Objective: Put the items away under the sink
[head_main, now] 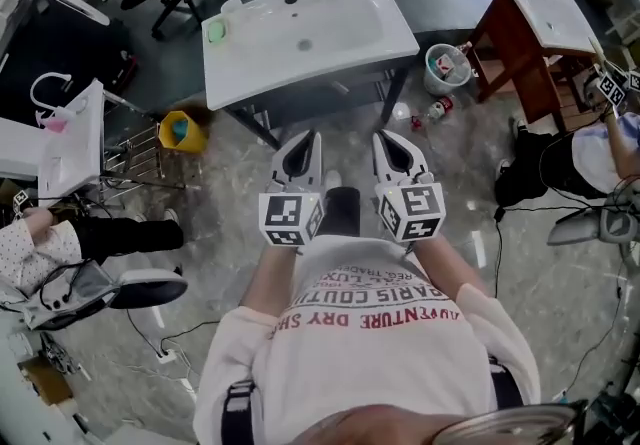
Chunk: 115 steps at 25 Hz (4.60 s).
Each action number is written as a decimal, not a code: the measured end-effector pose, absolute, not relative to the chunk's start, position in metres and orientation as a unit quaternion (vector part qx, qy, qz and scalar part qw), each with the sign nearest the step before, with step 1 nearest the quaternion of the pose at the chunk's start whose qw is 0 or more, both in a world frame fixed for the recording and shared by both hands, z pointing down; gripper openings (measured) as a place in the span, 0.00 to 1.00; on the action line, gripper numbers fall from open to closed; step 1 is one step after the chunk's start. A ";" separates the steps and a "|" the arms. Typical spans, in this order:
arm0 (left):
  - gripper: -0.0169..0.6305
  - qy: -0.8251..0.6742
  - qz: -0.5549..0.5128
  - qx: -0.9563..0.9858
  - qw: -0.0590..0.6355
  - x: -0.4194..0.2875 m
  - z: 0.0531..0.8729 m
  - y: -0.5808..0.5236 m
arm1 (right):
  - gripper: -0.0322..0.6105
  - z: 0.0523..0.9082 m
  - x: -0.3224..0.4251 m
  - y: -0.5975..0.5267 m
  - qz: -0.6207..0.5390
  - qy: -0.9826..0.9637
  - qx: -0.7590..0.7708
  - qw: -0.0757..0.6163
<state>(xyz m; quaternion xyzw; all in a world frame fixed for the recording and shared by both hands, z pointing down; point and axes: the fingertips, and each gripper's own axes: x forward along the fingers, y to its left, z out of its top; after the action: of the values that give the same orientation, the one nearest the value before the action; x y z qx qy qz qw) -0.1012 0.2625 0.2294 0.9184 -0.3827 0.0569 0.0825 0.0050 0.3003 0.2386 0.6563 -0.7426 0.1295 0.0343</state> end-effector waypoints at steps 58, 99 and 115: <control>0.06 -0.484 0.072 0.851 0.192 0.014 0.360 -0.221 | 0.47 0.361 0.141 -0.252 0.161 -0.793 0.579 0.101; 0.06 -0.502 0.119 0.821 0.246 -0.016 0.449 -0.233 | 0.63 0.490 0.161 -0.359 0.153 -0.737 0.631 0.188; 0.06 -0.449 0.100 0.855 0.241 -0.015 0.412 -0.185 | 0.63 0.440 0.141 -0.277 0.163 -0.761 0.607 0.162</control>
<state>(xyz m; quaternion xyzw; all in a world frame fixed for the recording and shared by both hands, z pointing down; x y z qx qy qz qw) -0.0153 -0.1853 0.4123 0.8545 -0.4489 0.0999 0.2414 0.1412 -0.2770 0.4397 0.6065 -0.7612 0.1629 0.1619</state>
